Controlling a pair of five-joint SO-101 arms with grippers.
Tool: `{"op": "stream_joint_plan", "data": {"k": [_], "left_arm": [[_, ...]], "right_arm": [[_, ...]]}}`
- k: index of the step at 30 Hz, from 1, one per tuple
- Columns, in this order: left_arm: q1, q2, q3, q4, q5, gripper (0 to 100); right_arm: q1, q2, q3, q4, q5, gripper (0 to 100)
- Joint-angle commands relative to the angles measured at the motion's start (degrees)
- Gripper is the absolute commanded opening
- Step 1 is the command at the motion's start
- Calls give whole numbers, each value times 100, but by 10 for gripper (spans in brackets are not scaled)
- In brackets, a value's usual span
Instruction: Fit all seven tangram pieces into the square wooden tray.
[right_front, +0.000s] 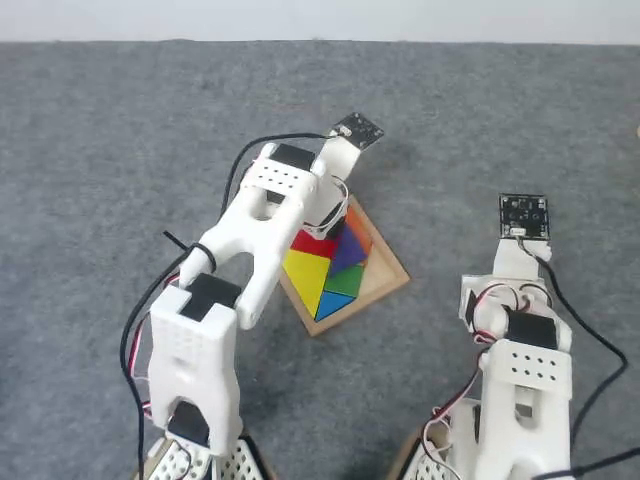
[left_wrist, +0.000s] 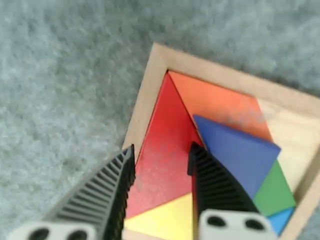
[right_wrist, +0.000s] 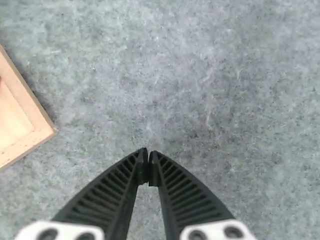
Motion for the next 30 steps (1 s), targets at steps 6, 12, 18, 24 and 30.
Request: {"op": "stream_joint_plan", "data": {"k": [6,12,18,24,30], "left_arm": [[563,-79,-277,378,281,174],[598,-88,-286,387,308,174],[642,-598,-268,826,457,174],[325,-774,-119,1002,413,173],[466,-607,198,1002,448,173]], "right_arm": [[-48,-101,-264,40,-70,9],[-48,-101,-264,40,-70,9],[-48,-101,-264,22,-70,9],[-48,-101,-264,31,-70,9],[-48,-101,-264,22,-70,9]]}}
